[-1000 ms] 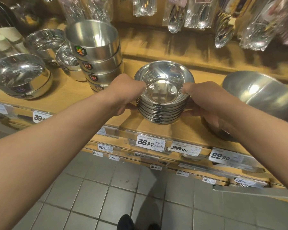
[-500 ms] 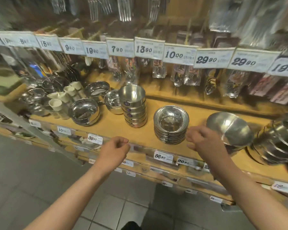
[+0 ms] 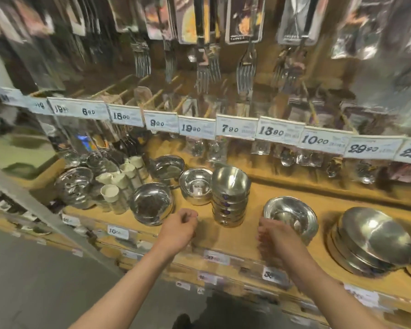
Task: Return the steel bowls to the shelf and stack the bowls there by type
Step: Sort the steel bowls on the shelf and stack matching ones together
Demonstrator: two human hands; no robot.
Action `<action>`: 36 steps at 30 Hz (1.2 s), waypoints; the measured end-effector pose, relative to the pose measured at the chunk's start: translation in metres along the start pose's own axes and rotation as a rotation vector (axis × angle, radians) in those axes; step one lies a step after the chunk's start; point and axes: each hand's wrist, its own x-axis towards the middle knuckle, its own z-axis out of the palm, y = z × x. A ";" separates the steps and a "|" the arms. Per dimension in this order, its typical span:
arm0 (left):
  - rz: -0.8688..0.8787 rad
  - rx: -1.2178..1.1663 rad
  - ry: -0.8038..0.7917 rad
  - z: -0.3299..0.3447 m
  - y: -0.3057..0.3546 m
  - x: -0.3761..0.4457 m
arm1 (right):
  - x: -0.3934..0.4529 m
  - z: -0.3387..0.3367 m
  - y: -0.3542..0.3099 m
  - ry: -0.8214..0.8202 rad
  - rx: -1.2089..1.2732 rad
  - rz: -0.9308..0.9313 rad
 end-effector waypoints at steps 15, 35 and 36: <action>-0.173 -0.370 -0.435 0.001 0.045 0.117 | 0.064 0.075 -0.021 0.253 0.237 0.073; -0.040 0.010 -0.058 -0.162 -0.003 0.189 | 0.102 0.221 -0.021 0.186 -0.071 0.085; -0.034 0.003 -0.064 -0.172 -0.005 0.192 | 0.111 0.229 -0.026 0.238 -0.106 0.073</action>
